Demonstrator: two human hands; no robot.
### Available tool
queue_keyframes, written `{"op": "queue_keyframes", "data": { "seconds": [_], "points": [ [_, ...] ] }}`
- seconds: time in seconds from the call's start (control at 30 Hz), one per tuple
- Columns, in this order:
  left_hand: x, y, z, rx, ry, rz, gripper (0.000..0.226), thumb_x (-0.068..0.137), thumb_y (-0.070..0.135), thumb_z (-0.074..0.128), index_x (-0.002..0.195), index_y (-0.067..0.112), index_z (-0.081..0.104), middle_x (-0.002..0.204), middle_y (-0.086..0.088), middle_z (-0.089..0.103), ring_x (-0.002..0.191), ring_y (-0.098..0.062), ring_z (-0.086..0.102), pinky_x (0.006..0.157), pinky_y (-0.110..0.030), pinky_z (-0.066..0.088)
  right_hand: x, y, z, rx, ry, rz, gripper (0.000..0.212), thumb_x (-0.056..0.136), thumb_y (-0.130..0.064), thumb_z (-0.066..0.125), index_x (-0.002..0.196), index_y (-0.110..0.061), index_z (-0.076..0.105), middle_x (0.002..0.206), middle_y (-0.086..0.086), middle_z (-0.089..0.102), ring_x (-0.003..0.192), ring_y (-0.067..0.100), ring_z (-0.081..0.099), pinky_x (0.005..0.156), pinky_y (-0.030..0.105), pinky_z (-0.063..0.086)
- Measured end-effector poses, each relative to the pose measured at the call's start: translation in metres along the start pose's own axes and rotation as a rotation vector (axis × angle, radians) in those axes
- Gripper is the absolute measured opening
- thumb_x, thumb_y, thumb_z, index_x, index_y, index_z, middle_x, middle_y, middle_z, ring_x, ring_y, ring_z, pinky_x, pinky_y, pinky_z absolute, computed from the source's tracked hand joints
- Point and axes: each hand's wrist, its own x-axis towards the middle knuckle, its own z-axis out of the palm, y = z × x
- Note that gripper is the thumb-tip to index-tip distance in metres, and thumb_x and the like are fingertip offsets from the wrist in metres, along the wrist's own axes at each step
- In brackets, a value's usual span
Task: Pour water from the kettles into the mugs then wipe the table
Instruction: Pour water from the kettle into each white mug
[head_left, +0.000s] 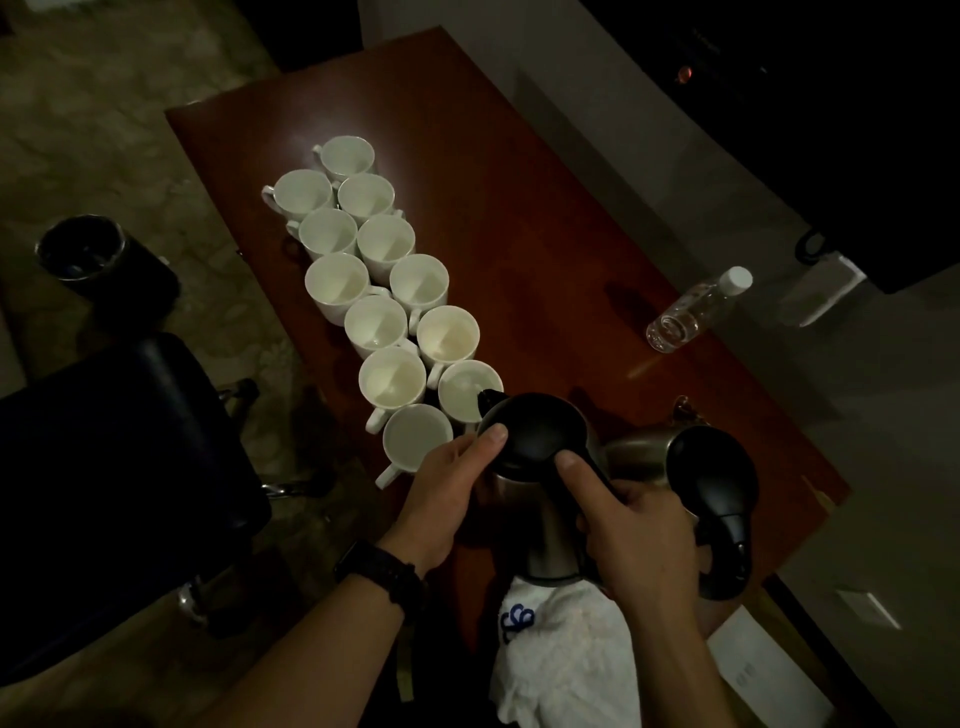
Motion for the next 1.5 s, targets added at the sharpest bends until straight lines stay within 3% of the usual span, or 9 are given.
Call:
{"op": "queue_keyframes", "data": {
  "seconds": [0.43,0.67,1.03,1.17,1.37,1.5],
  "points": [
    [-0.0002,-0.0001,0.0040,-0.022,0.011,0.001,0.069,0.076,0.057,0.073,0.120,0.006,0.072,0.116,-0.018,0.075,0.113,-0.032,0.071,0.108,-0.053,0.050,-0.0009,-0.0007,-0.0024,-0.004,0.004,-0.002,0.064,0.059,-0.088,0.054,0.045,-0.026,0.061,0.042,0.001,0.054,0.036,0.007,0.046,0.049,0.031,0.037],
    [-0.0005,0.0002,0.0021,-0.008,0.009,0.008,0.070,0.074,0.059,0.073,0.121,0.007,0.072,0.116,-0.016,0.076,0.113,-0.030,0.072,0.106,-0.050,0.051,-0.0001,0.0009,-0.0004,-0.010,0.008,-0.012,0.076,0.059,-0.088,0.055,0.057,-0.013,0.060,0.049,0.011,0.058,0.039,0.013,0.047,0.051,0.036,0.039],
    [-0.0015,-0.0002,0.0008,0.015,0.016,0.011,0.068,0.075,0.060,0.072,0.119,0.008,0.073,0.115,-0.016,0.076,0.113,-0.030,0.071,0.108,-0.054,0.049,-0.0006,0.0030,0.0008,0.003,0.013,-0.001,0.075,0.059,-0.088,0.056,0.056,-0.014,0.061,0.049,0.012,0.057,0.039,0.014,0.048,0.052,0.036,0.040],
    [-0.0017,-0.0014,0.0001,0.005,0.018,0.009,0.064,0.077,0.059,0.073,0.118,0.010,0.074,0.116,-0.016,0.076,0.113,-0.031,0.072,0.107,-0.053,0.051,-0.0009,0.0027,0.0012,-0.004,0.005,0.011,0.071,0.058,-0.087,0.057,0.047,-0.018,0.056,0.045,0.008,0.053,0.039,0.013,0.046,0.051,0.035,0.038],
    [-0.0019,-0.0023,-0.0017,0.017,0.017,0.013,0.061,0.078,0.058,0.072,0.117,0.011,0.075,0.116,-0.016,0.076,0.113,-0.030,0.072,0.107,-0.052,0.051,-0.0017,0.0020,0.0016,0.003,-0.001,0.015,0.073,0.057,-0.088,0.056,0.050,-0.016,0.057,0.043,0.006,0.051,0.039,0.013,0.045,0.052,0.036,0.038],
    [-0.0008,-0.0029,-0.0006,0.000,0.032,0.003,0.063,0.074,0.058,0.074,0.115,0.010,0.076,0.113,-0.016,0.076,0.111,-0.031,0.072,0.105,-0.050,0.052,-0.0020,0.0025,0.0015,0.009,-0.006,0.017,0.076,0.057,-0.087,0.056,0.057,-0.011,0.061,0.050,0.014,0.056,0.041,0.016,0.048,0.053,0.037,0.040]
  ]
}}
